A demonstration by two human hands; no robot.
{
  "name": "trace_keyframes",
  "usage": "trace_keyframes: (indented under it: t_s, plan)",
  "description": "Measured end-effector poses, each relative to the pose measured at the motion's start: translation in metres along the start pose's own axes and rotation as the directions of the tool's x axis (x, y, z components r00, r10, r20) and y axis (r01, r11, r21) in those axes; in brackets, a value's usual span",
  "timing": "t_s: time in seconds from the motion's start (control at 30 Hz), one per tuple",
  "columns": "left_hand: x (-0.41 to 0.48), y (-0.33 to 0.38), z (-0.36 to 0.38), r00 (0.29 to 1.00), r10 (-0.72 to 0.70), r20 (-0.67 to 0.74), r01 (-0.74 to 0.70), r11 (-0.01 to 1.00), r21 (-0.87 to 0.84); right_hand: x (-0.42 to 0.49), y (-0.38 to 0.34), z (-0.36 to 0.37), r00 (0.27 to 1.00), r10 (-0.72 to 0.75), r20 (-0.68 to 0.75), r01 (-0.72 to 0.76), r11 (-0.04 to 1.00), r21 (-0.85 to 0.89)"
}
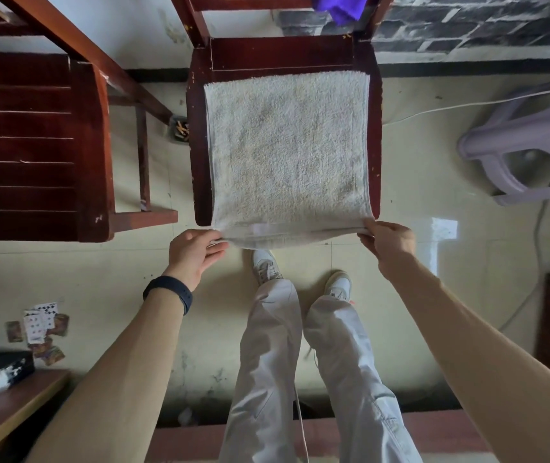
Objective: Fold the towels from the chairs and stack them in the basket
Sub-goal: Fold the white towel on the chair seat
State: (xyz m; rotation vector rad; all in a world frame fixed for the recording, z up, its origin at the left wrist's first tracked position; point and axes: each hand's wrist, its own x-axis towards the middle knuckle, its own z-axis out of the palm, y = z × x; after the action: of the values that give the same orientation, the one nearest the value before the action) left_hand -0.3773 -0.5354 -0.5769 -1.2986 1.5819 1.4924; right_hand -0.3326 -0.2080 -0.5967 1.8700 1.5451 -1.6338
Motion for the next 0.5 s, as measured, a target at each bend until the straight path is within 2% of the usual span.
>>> trace_keyframes:
  t_s: [0.1, 0.3, 0.37, 0.5]
  plan:
    - [-0.021, 0.019, -0.014, 0.999, -0.012, 0.052, 0.012, 1.0, -0.005, -0.025, -0.014, -0.016, 0.999, -0.031, 0.02, 0.031, 1.0, -0.001]
    - [-0.113, 0.078, -0.027, 0.989, 0.031, 0.141, -0.031, 1.0, -0.006, -0.112, -0.068, -0.047, 0.988, -0.147, 0.054, 0.154, 0.97, -0.186]
    - [-0.144, 0.097, -0.027, 0.982, 0.033, 0.184, -0.023, 0.998, -0.06, -0.138, -0.09, -0.053, 0.989, -0.125, 0.081, 0.133, 0.986, -0.099]
    - [-0.187, 0.121, -0.031, 0.976, 0.023, 0.218, 0.003, 0.993, -0.117, -0.178, -0.124, -0.071, 0.966, 0.037, 0.256, -0.099, 0.967, 0.235]
